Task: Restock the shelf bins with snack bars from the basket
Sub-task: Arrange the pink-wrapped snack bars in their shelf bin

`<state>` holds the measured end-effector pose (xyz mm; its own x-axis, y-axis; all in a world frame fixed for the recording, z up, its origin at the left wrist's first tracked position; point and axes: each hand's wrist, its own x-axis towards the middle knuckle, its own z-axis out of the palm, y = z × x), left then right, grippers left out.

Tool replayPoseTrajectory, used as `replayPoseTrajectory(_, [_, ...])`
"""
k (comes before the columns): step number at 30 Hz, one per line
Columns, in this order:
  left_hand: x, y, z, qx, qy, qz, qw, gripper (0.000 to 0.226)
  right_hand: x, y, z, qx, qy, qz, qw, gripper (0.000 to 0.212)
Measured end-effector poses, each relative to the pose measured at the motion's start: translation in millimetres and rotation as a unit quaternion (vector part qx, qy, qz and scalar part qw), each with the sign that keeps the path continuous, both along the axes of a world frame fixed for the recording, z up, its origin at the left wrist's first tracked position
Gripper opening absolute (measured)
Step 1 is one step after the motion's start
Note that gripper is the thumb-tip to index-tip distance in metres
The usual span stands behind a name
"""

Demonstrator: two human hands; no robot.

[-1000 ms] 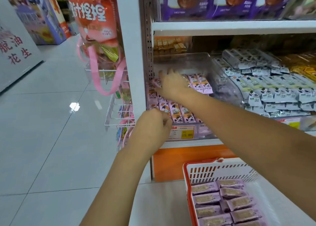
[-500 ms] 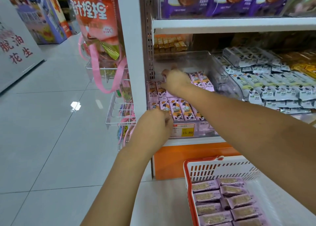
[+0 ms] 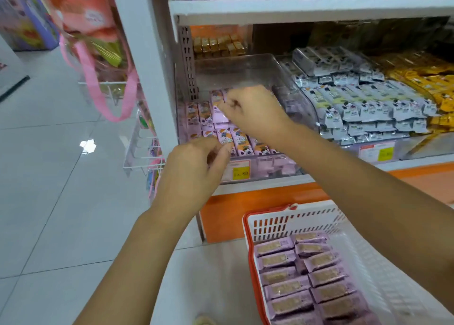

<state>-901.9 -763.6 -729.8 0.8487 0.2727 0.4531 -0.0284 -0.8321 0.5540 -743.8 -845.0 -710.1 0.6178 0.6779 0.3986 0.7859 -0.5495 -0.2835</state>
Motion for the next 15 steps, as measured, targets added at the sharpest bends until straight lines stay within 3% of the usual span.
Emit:
replayPoseTrajectory(2, [-2,-11,-5,0.005,0.049,-0.025,0.998,0.038,-28,-42,-4,0.009,0.009,0.026,1.000,0.036])
replayPoseTrajectory(4, [-3,-25,-15,0.055,0.178,-0.069,0.980,0.034,-49,-83,-21,0.008,0.038,0.046,0.998,0.034])
replayPoseTrajectory(7, [-9,-43,-39,0.141,0.415,-0.154,0.885,0.024,-62,-133,-74,-0.075,0.117,0.032,0.990,0.028])
replayPoseTrajectory(9, [-15,-57,-58,0.183,0.521,-0.186,0.813,0.027,-66,-159,-121,-0.158,0.191,0.028,0.968,0.018])
replayPoseTrajectory(11, [-18,-72,-71,0.188,0.566,-0.201,0.777,0.030,-70,-181,-168,-0.234,0.246,0.027,0.940,0.020])
replayPoseTrajectory(15, [-17,-94,-96,0.214,0.607,-0.208,0.737,0.027,-86,-205,-240,-0.341,0.309,0.051,0.886,0.056])
